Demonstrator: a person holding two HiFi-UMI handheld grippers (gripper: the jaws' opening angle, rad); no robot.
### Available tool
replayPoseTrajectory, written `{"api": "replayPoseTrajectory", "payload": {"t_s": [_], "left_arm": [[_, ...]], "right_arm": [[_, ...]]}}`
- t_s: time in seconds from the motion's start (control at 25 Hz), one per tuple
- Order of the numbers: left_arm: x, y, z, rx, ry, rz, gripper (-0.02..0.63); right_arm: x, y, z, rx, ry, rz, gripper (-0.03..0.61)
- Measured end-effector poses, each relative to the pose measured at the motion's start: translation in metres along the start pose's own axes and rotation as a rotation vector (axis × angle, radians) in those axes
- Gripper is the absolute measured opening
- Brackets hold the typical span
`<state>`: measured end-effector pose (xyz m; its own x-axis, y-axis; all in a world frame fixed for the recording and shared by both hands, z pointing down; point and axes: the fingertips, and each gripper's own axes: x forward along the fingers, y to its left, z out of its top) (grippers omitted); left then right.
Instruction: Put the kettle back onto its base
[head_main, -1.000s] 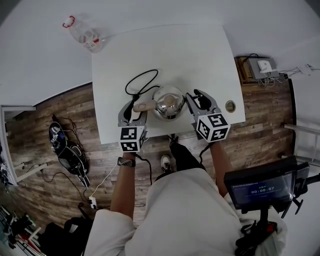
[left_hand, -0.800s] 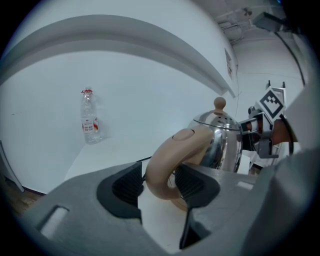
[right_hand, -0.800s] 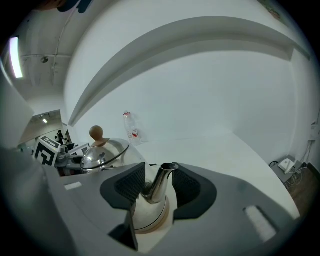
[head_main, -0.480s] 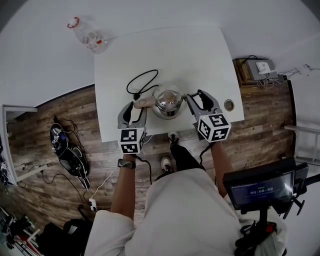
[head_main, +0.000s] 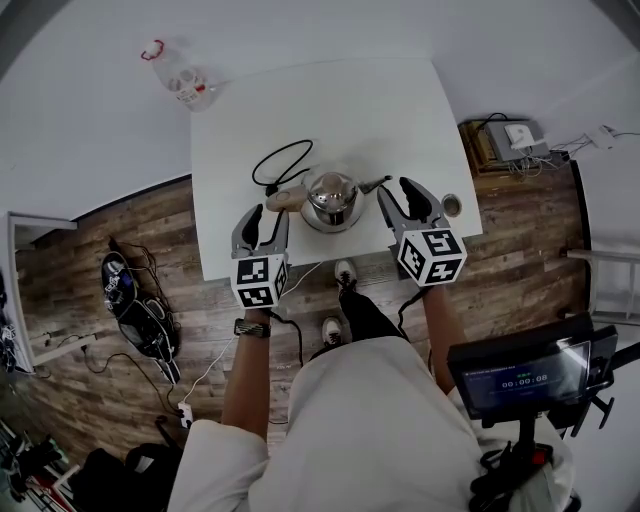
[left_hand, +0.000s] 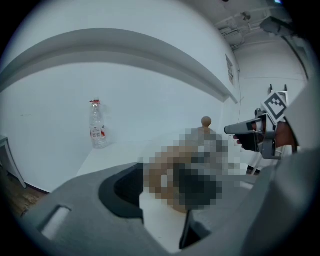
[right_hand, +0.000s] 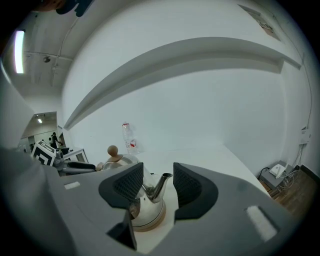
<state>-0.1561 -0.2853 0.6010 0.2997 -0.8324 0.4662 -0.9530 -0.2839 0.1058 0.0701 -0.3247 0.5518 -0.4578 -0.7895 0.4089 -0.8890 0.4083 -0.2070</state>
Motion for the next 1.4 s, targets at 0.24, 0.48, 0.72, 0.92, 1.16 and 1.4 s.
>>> {"api": "replayPoseTrajectory", "payload": {"t_s": [0.24,0.48,0.72,0.92,1.16,1.4], "left_arm": [[-0.052,-0.027,0.02,0.015,-0.061,-0.011,0.178],[-0.073,-0.044,0.032,0.022,-0.108,-0.036,0.118],[-0.101,-0.062,0.048,0.045,-0.15,-0.036,0.084],[-0.126,-0.08,0.06,0.06,-0.185,-0.056,0.066],[-0.159,-0.095,0.079,0.065,-0.233,-0.064,0.029],[-0.227,-0.124,0.088,0.133,-0.313,-0.063,0.006]], "right_arm": [[-0.061,0.021,0.013,-0.014,-0.054,0.004,0.118],[-0.087,0.036,0.022,-0.047,-0.087,0.009,0.067],[-0.121,0.046,0.038,-0.068,-0.136,-0.008,0.026],[-0.149,0.056,0.046,-0.083,-0.157,-0.01,0.003],[-0.177,0.078,0.057,-0.108,-0.193,0.017,0.003],[-0.242,0.116,0.064,-0.13,-0.276,0.034,0.003]]}}
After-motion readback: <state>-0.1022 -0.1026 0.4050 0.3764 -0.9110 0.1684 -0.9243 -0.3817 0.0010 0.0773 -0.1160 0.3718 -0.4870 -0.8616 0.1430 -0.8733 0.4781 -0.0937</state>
